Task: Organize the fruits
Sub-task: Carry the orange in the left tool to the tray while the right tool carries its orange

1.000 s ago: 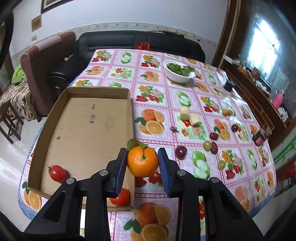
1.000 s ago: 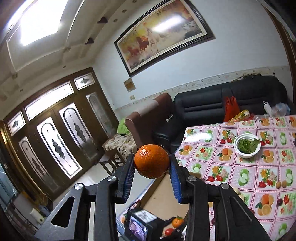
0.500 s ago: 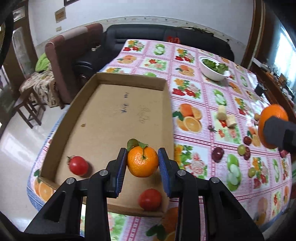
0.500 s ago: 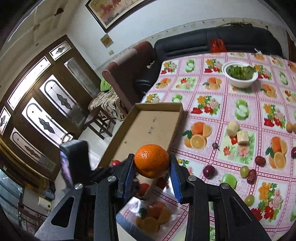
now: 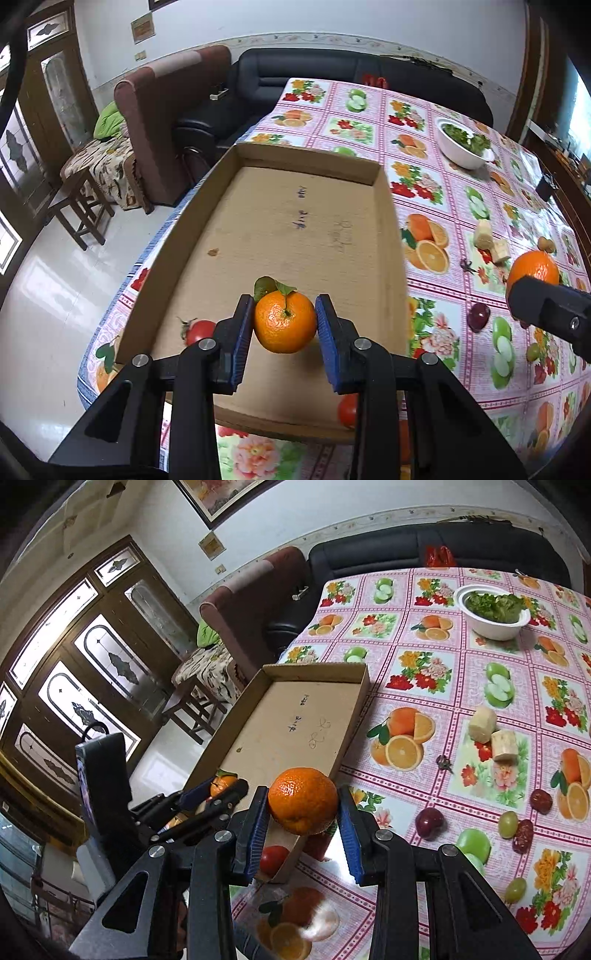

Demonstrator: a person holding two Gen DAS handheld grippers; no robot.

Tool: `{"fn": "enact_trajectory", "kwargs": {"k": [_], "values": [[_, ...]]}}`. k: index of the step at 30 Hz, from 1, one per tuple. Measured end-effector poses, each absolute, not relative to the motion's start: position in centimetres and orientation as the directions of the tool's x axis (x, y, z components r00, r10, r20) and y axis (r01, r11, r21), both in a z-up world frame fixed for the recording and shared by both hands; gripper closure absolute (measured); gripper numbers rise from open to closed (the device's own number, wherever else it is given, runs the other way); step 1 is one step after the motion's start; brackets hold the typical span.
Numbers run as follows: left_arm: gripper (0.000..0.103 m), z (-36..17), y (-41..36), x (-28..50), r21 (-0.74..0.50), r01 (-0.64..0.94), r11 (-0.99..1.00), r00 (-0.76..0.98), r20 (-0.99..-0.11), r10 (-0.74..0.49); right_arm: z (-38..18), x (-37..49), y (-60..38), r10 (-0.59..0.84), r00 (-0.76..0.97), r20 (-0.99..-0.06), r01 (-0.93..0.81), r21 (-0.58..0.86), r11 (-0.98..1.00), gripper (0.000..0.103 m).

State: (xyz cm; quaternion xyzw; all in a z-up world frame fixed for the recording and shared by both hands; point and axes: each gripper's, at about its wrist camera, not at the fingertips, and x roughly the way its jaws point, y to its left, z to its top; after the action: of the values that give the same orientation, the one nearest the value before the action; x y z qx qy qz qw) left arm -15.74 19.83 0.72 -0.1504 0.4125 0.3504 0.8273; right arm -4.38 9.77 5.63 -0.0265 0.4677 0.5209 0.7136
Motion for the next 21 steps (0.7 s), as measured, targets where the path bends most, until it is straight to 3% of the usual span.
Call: {"fn": "enact_trajectory", "kwargs": {"k": [9,15,21], "values": [[0.071,0.3,21.1,-16.4,0.044,-0.726,0.686,0.398,-0.787,0.471,4.7,-4.6,11.0,0.703,0.013,-0.711,-0.774,0.438,0.457,0.067],[0.071,0.2,24.7,-17.8,-0.050,-0.744,0.667,0.422,-0.809,0.410,3.6,-4.7,12.4,0.687,-0.006,-0.726,-0.786,0.429,0.446,0.067],[0.071,-0.4,26.7,-17.6,-0.070,-0.764,0.642,0.408,-0.823,0.396,1.7,-6.3,16.6,0.663,-0.070,-0.746,-0.833,0.409,0.372,0.067]]}}
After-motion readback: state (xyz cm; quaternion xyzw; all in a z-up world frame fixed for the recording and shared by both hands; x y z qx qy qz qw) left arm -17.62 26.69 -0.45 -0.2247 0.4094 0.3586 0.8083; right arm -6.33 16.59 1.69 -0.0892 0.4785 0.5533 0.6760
